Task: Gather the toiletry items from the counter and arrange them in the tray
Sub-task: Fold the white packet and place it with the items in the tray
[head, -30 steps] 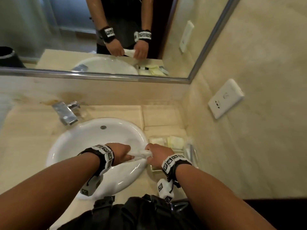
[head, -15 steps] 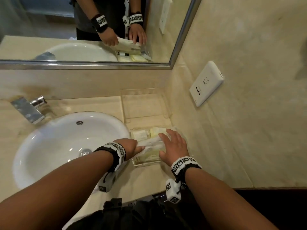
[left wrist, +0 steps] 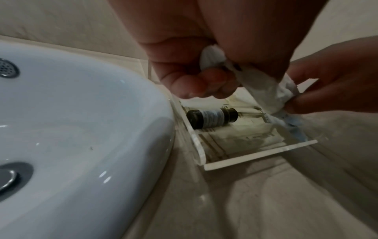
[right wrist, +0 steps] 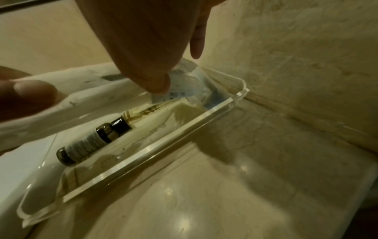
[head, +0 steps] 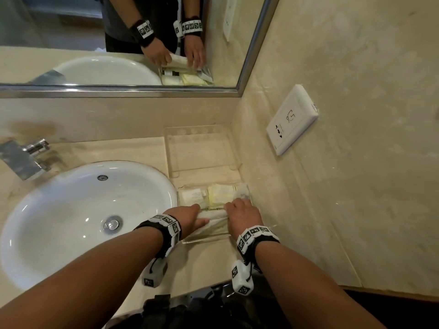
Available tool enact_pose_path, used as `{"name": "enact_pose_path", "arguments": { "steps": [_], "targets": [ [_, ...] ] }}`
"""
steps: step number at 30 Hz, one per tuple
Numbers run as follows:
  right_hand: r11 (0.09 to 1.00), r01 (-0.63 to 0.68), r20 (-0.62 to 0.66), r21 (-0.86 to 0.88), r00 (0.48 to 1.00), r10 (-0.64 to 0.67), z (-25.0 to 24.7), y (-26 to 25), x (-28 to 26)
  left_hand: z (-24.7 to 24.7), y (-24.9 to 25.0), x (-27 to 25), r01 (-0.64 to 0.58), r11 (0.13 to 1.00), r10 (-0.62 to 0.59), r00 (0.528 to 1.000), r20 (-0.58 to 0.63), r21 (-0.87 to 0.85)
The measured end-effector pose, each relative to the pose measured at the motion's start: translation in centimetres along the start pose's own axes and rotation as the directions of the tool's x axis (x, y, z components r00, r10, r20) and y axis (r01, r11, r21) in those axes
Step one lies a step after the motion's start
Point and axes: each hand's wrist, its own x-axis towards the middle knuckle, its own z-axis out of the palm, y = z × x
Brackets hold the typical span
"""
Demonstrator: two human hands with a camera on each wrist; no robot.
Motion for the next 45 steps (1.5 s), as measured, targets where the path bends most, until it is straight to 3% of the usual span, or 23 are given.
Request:
{"name": "enact_pose_path", "arguments": {
  "steps": [6, 11, 17, 23, 26, 36, 40, 45],
  "targets": [
    [0.999, -0.044, 0.047, -0.033, 0.998, 0.045, 0.2, 0.1, 0.9, 0.4, 0.4, 0.4, 0.008, 1.000, -0.008, 1.000, -0.018, 0.000],
    [0.997, -0.041, 0.103, -0.062, 0.994, 0.047, 0.3, 0.8, 1.7, 0.6, 0.0, 0.5, -0.006, 0.990, 0.034, 0.981, -0.193, 0.143],
    [0.995, -0.069, -0.017, 0.072, 0.997, 0.071, 1.2, 0.8, 1.2, 0.6, -0.4, 0.7, -0.001, 0.992, 0.040, 0.949, -0.311, 0.126],
    [0.984, -0.115, -0.063, 0.136, 0.990, 0.124, 1.9, 1.3, 0.4, 1.4, 0.7, 1.0, -0.140, 0.953, 0.189, 0.968, -0.167, 0.270],
    [0.978, -0.064, -0.056, 0.196, 0.996, 0.076, 2.3, 1.4, 0.1, 2.2, 0.7, 1.3, -0.184, 0.920, 0.257, 0.950, -0.179, 0.346],
    [0.967, -0.018, -0.048, 0.255, 0.998, 0.031, 3.9, 1.5, -0.5, 4.0, -0.9, 2.0, -0.153, 0.910, 0.255, 0.940, -0.229, 0.385],
    [0.953, -0.106, -0.122, 0.282, 0.982, 0.145, 3.7, 1.8, -1.2, 3.8, -0.7, 1.9, -0.183, 0.932, 0.266, 0.932, -0.246, 0.311],
    [0.918, -0.141, -0.091, 0.372, 0.978, 0.187, 4.2, 1.6, -1.5, 4.4, -0.8, 2.4, -0.196, 0.935, 0.269, 0.935, -0.232, 0.296]
  ]
}}
